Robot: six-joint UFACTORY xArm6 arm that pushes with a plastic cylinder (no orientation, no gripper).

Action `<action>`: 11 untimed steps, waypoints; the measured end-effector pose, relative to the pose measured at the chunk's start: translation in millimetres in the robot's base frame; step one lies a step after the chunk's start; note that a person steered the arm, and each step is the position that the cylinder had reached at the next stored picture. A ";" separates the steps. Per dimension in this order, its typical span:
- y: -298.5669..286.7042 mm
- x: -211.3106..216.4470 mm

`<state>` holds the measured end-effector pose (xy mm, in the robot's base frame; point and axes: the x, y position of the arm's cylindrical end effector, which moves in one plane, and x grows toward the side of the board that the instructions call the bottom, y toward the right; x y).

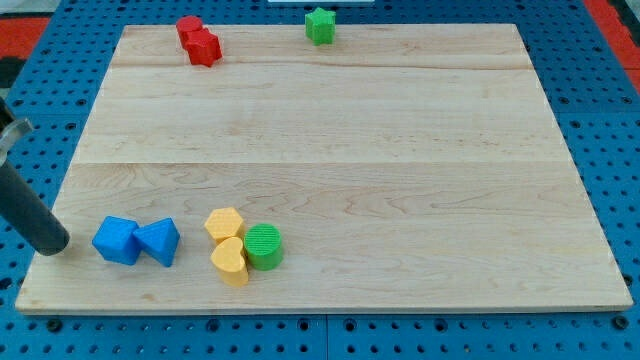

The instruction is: Slide blue the cube along with the blue triangle right a bit

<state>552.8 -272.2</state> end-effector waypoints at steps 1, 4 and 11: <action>7.3 4.9; 37.3 5.8; 121.5 8.7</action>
